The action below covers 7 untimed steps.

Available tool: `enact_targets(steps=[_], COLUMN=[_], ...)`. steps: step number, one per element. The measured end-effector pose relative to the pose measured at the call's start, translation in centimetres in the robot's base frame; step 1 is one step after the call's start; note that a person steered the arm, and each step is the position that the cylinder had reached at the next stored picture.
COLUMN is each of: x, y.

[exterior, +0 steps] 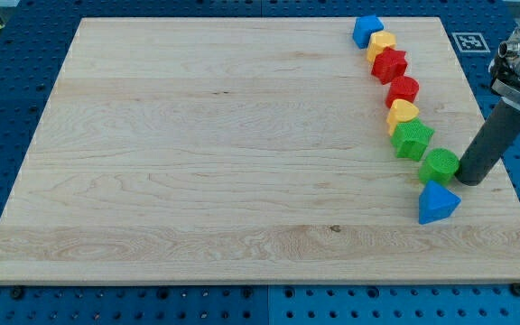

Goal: Slightly push the green circle to the left to form a vertical line

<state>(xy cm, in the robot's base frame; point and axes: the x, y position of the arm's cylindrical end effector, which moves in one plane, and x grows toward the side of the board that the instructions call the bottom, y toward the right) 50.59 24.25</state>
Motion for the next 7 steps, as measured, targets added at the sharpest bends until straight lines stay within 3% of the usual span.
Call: enact_targets(steps=[7], x=[0.5], y=[-1.8])
